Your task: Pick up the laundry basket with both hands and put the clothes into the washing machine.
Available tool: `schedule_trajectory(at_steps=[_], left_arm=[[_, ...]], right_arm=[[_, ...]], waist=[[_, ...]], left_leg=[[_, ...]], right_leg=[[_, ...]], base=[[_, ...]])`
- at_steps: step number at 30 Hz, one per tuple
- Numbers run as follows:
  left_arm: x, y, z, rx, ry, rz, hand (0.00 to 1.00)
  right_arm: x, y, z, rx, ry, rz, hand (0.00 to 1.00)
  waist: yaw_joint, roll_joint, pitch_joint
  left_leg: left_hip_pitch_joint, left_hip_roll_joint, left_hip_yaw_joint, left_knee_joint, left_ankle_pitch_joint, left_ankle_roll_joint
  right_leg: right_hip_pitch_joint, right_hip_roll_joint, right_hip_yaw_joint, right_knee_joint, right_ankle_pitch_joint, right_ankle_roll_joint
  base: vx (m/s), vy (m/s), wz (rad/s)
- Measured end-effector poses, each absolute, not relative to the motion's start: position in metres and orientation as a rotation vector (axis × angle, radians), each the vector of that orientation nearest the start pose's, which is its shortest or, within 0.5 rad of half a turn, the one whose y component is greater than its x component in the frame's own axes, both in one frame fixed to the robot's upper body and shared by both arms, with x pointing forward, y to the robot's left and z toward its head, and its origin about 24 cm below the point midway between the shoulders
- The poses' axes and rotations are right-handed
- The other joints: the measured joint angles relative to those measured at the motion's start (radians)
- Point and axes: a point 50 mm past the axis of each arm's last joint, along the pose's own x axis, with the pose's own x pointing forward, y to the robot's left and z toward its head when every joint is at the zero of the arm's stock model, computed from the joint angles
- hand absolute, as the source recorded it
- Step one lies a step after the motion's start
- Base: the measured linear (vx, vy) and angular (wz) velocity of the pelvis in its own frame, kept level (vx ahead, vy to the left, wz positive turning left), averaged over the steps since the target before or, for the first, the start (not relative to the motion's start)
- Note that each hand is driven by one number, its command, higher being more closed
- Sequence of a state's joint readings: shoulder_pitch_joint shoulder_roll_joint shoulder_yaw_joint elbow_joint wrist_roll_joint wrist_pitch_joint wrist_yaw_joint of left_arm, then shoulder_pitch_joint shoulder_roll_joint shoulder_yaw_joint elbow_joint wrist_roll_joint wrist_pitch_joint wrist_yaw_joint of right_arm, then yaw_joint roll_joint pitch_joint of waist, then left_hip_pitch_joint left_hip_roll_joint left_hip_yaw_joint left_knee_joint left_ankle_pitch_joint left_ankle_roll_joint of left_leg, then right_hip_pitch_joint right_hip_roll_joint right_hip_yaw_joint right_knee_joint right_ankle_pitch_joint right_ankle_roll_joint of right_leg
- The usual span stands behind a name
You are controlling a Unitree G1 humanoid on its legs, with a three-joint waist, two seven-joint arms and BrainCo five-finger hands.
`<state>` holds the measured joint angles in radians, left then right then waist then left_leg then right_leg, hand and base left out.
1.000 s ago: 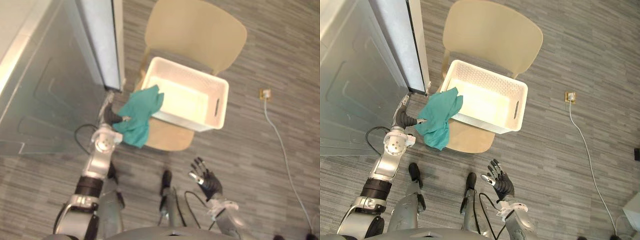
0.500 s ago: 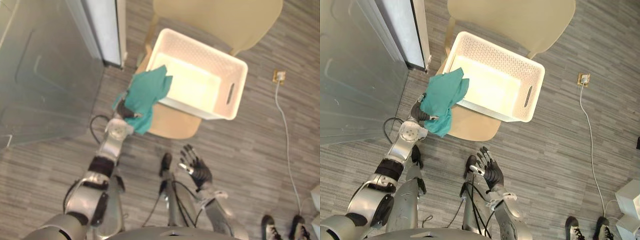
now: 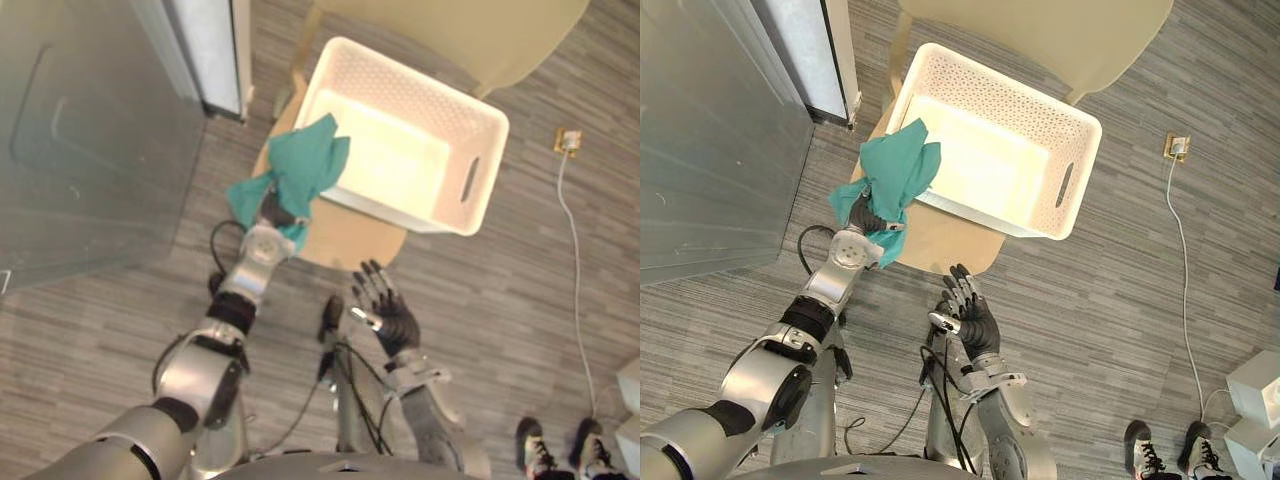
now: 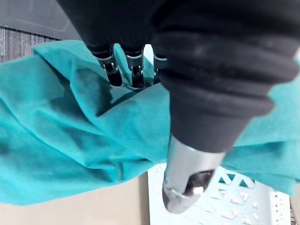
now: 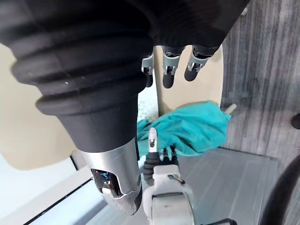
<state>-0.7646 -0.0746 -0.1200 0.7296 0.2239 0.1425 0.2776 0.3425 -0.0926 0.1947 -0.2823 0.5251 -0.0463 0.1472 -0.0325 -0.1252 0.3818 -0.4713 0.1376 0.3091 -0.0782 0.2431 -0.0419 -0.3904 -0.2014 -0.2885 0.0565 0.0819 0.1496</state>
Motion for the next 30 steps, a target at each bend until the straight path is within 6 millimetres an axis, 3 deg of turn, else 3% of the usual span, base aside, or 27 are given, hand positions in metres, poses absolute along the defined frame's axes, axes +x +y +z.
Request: schedule_trajectory(at_steps=[1,15,30], left_arm=[[0.371,0.055,0.097,0.339,0.030,-0.021,1.00],[0.372,0.054,0.102,0.260,0.019,0.040,1.00],[0.367,0.059,0.091,0.245,0.038,0.079,1.00]], right_arm=[[0.184,-0.127,0.045,0.491,-0.003,0.241,0.00],[0.183,-0.123,0.048,0.498,-0.031,0.238,0.00],[0.184,-0.126,0.046,0.520,-0.030,0.221,0.00]], waist=[[0.000,-0.003,0.013],[-0.002,-0.007,0.013],[0.001,-0.018,-0.014]], left_leg=[[-0.003,0.000,0.000,0.000,-0.002,-0.003],[-0.008,0.009,0.018,0.000,-0.004,-0.001],[0.020,0.016,0.008,0.000,-0.003,-0.008]], right_leg=[[-0.003,-0.001,0.001,0.000,0.000,0.000],[-0.018,0.000,0.006,-0.003,0.001,-0.001],[0.022,0.014,-0.001,-0.013,0.000,-0.001]], base=[[0.00,0.000,0.00],[0.02,-0.003,-0.03],[0.00,0.000,0.01]])
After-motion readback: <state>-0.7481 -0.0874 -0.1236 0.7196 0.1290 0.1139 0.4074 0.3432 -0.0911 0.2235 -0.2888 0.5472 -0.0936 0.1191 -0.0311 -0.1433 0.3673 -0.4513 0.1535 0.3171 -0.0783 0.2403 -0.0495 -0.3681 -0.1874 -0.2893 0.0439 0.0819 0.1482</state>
